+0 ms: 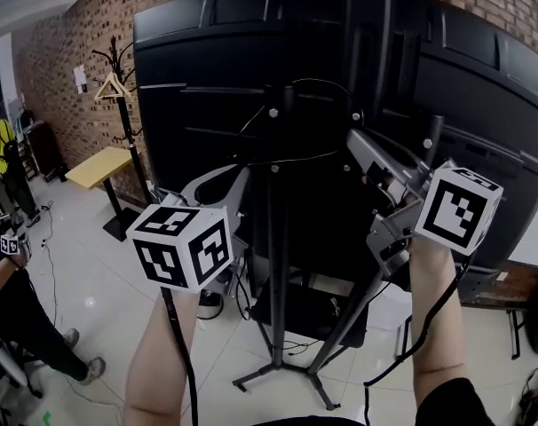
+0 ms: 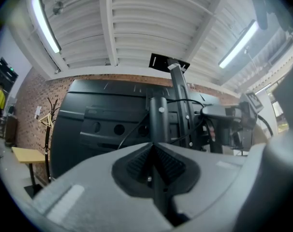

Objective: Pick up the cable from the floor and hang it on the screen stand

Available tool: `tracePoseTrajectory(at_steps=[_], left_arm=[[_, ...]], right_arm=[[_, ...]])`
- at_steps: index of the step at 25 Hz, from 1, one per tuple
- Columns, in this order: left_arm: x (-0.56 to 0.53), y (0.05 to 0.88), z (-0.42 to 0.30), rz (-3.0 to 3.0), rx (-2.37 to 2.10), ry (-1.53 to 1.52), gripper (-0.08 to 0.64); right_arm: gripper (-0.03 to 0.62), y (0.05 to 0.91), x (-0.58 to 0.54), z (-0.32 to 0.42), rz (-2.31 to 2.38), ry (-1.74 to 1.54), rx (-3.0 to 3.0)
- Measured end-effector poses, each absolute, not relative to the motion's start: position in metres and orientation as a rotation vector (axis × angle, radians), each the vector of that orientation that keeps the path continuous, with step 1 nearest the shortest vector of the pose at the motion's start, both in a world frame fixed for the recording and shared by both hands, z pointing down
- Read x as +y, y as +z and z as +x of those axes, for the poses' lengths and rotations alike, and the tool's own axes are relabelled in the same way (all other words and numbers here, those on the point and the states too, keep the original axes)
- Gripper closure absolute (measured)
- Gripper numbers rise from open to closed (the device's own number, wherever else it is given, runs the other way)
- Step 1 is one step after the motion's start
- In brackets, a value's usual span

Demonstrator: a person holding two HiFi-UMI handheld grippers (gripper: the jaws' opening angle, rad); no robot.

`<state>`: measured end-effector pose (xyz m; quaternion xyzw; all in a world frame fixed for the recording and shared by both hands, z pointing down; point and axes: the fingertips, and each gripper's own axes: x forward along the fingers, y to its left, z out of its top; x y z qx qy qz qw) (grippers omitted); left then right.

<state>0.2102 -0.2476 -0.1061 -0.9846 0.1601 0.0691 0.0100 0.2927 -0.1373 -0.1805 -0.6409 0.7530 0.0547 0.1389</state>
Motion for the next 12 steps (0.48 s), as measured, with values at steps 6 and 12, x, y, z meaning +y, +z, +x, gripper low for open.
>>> tracePoseTrajectory(at_steps=[6,12], left_arm=[[-0.242,-0.091,0.21,-3.082,0.51,0.197,0.555],[-0.24,-0.083,0.206,-3.091,0.517,0.186,0.555]], right_arm=[[0.574,-0.16,-0.142,0.302,-1.99,0.163,2.097],[0.571,-0.145,-0.149,0.312,-1.989,0.121,2.051]])
